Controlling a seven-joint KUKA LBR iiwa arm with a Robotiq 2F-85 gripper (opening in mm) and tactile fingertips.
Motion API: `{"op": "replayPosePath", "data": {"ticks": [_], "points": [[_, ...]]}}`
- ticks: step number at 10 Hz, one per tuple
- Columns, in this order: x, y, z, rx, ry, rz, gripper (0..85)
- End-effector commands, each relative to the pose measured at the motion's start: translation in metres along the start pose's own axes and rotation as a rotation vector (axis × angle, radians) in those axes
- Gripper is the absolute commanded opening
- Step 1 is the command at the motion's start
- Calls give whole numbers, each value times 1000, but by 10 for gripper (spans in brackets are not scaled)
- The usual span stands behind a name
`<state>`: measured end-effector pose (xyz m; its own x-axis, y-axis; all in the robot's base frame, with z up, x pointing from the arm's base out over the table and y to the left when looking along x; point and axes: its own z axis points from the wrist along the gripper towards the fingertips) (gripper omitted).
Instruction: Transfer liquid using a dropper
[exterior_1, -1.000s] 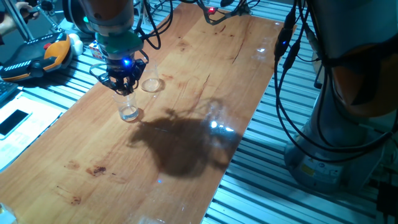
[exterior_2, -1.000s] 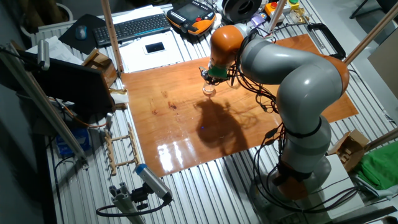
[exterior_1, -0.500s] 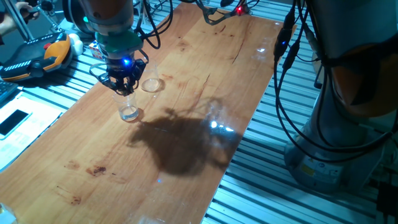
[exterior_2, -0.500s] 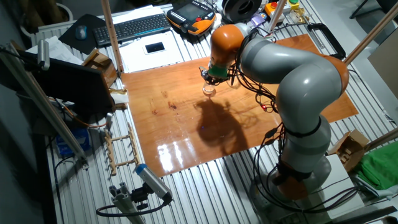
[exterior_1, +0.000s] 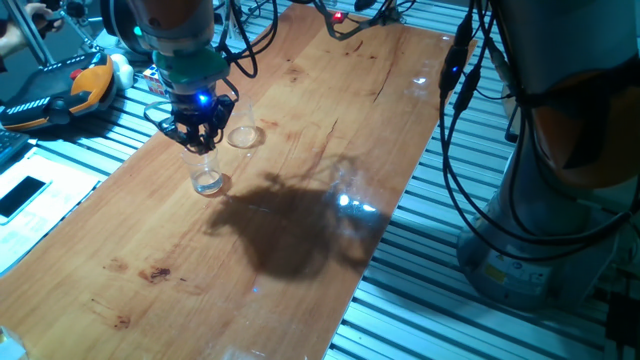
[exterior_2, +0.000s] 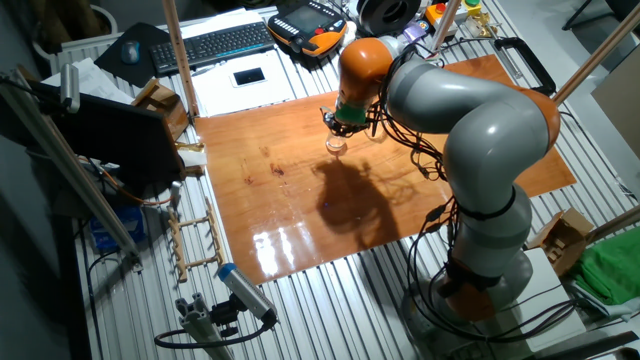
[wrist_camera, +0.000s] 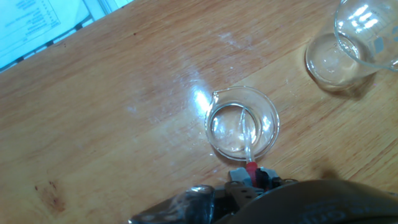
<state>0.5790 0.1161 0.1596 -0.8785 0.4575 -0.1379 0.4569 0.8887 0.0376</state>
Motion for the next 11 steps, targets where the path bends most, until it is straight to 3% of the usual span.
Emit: {"op": "replayPosePath", "data": {"ticks": [1, 11], "points": [[0, 0, 1, -1, 1, 0, 167], [-1, 0, 6, -7, -3, 8, 230]]}}
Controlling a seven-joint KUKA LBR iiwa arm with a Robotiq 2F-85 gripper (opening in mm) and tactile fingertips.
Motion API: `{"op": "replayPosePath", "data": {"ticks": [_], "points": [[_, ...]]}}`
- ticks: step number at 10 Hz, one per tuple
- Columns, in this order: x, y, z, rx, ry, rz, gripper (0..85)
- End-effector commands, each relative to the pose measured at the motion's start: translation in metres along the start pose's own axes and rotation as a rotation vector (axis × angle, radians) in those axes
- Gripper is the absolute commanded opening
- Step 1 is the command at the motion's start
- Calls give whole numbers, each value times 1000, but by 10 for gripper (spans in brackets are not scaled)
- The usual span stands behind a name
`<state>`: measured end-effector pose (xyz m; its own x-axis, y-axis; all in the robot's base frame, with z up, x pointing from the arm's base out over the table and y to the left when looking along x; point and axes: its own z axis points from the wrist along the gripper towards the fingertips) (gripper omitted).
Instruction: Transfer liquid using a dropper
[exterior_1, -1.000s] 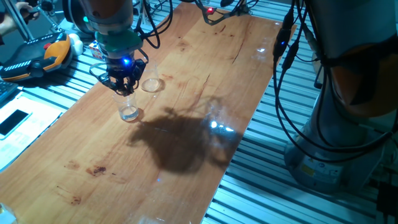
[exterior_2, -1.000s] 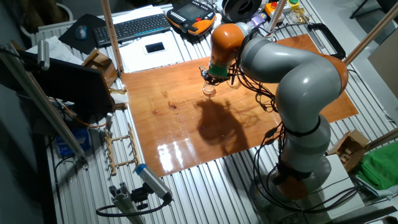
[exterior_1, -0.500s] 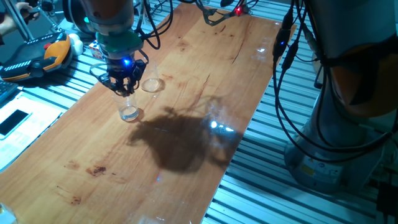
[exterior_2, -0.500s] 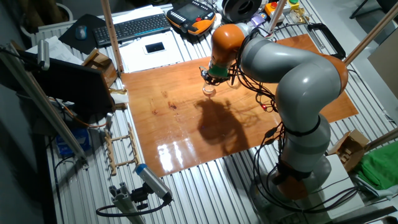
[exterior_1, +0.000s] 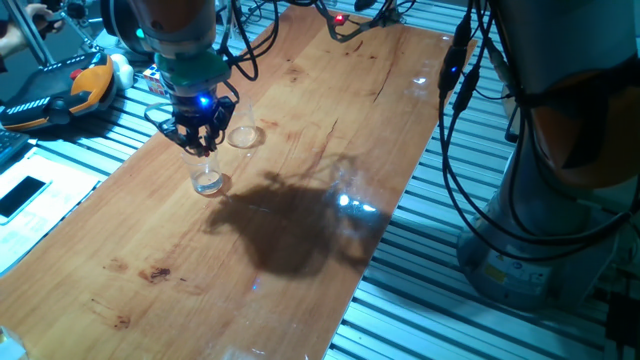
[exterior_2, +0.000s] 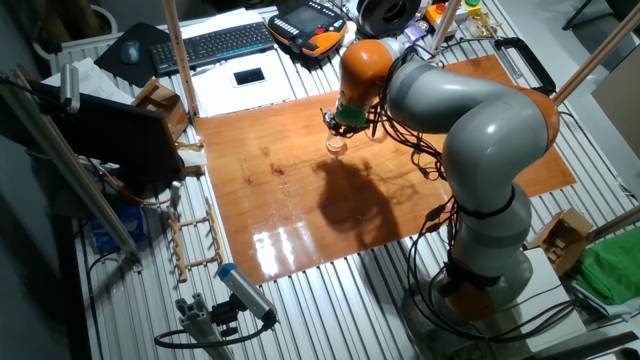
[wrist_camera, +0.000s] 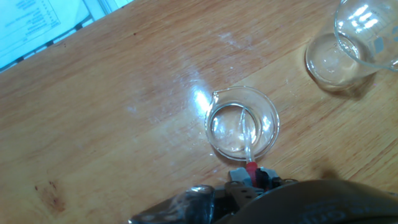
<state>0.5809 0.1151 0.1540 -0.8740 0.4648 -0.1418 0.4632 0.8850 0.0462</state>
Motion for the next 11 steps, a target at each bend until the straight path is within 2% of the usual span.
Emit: {"op": "replayPosePath", "data": {"ticks": [1, 9, 11], "points": [[0, 0, 1, 0, 0, 0, 230], [0, 0, 3, -3, -9, 6, 277], [0, -1, -2, 5, -13, 4, 283]]}}
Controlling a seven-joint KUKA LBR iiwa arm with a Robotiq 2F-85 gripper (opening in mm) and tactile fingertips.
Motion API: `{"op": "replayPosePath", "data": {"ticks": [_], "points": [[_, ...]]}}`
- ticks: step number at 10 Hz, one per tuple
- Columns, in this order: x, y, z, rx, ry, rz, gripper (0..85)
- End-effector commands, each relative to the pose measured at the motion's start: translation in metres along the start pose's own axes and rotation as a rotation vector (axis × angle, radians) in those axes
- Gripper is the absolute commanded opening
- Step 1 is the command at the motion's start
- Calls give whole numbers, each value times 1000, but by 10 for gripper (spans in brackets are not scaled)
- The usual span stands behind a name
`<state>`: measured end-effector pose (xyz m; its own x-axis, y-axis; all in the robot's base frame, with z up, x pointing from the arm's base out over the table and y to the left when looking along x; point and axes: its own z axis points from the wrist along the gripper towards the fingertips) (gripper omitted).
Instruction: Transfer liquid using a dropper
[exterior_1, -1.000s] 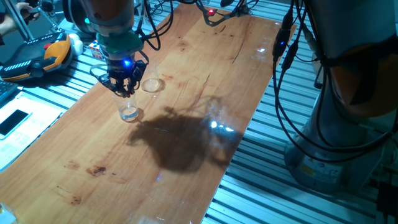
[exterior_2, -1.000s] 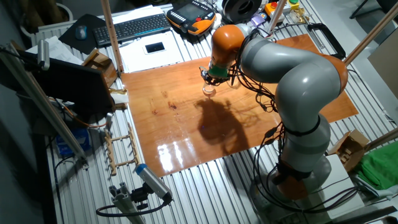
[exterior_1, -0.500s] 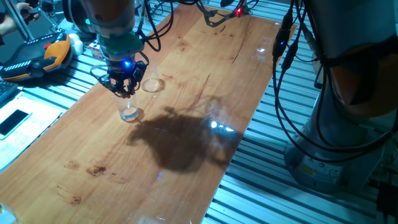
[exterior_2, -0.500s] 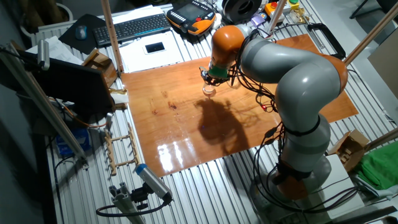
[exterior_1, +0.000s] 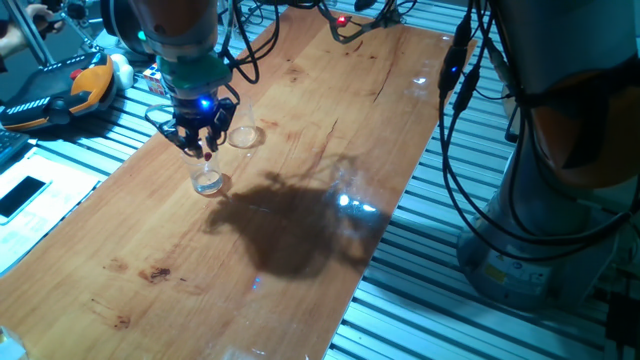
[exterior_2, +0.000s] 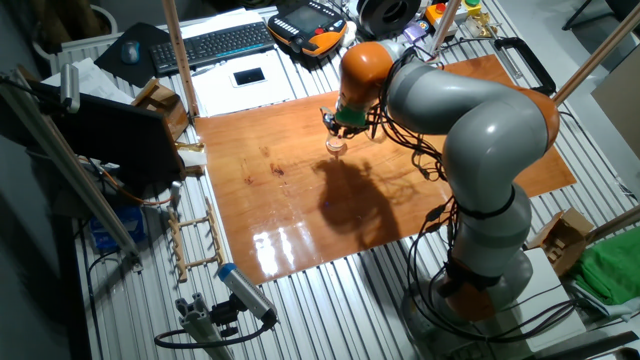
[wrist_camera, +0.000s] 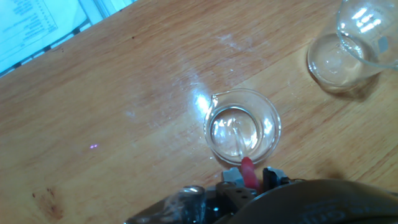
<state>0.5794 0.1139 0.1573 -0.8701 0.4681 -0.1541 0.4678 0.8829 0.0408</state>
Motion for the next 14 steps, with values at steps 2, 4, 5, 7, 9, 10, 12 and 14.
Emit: {"op": "replayPosePath", "data": {"ticks": [2, 4, 5, 7, 9, 10, 12, 14], "points": [[1, -3, -13, 17, -2, -2, 287], [1, -10, -34, 25, 1, -15, 277], [2, -14, -46, 37, 3, -23, 250], [4, -24, -68, 64, 3, -34, 200], [-1, -38, -80, 48, 26, -42, 80], [-1, -45, -82, 43, 32, -44, 10], [1, -53, -82, 43, 38, -24, 10], [2, -59, -83, 32, 61, -1, 10]]}}
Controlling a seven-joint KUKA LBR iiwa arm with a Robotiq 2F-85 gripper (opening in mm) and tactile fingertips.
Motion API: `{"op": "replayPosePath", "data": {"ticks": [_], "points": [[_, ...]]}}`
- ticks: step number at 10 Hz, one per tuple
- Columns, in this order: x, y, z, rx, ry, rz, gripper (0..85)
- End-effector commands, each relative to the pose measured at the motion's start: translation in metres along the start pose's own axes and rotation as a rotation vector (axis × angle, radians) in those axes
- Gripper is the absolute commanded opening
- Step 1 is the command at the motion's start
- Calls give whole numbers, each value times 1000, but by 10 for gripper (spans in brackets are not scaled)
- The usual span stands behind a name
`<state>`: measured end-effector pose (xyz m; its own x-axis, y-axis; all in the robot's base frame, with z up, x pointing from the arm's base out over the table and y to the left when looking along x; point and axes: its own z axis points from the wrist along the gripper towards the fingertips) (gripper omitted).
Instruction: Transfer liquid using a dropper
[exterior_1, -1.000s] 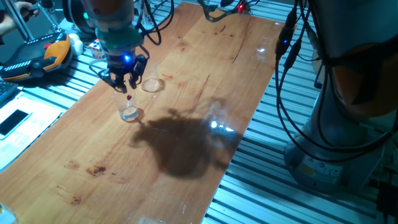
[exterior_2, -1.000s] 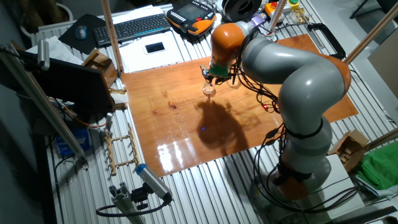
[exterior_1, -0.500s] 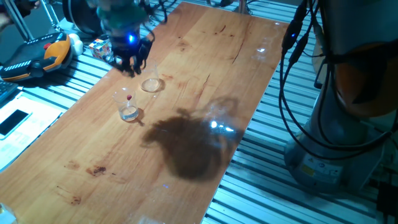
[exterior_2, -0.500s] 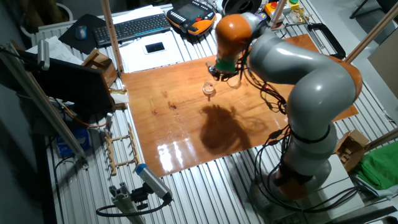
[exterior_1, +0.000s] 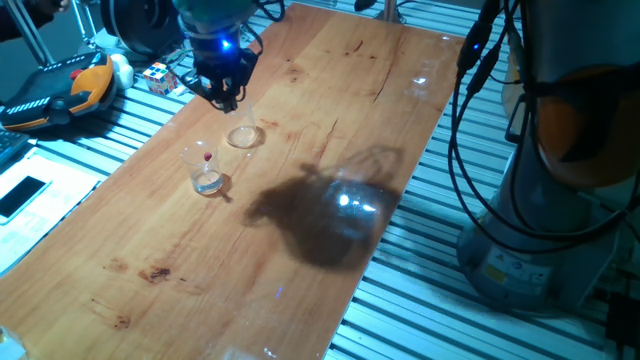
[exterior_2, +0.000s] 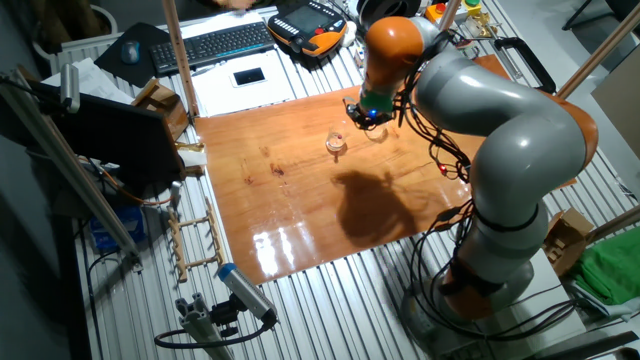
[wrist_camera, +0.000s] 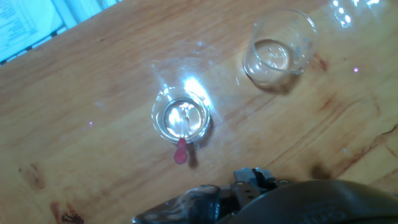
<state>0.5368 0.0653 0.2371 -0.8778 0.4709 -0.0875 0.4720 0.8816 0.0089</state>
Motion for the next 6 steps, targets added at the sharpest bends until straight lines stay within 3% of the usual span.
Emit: {"op": "replayPosePath", "data": {"ticks": [1, 6], "points": [[-1, -2, -1, -1, 11, -1, 10], [-3, -2, -3, -10, 10, -25, 10]]}}
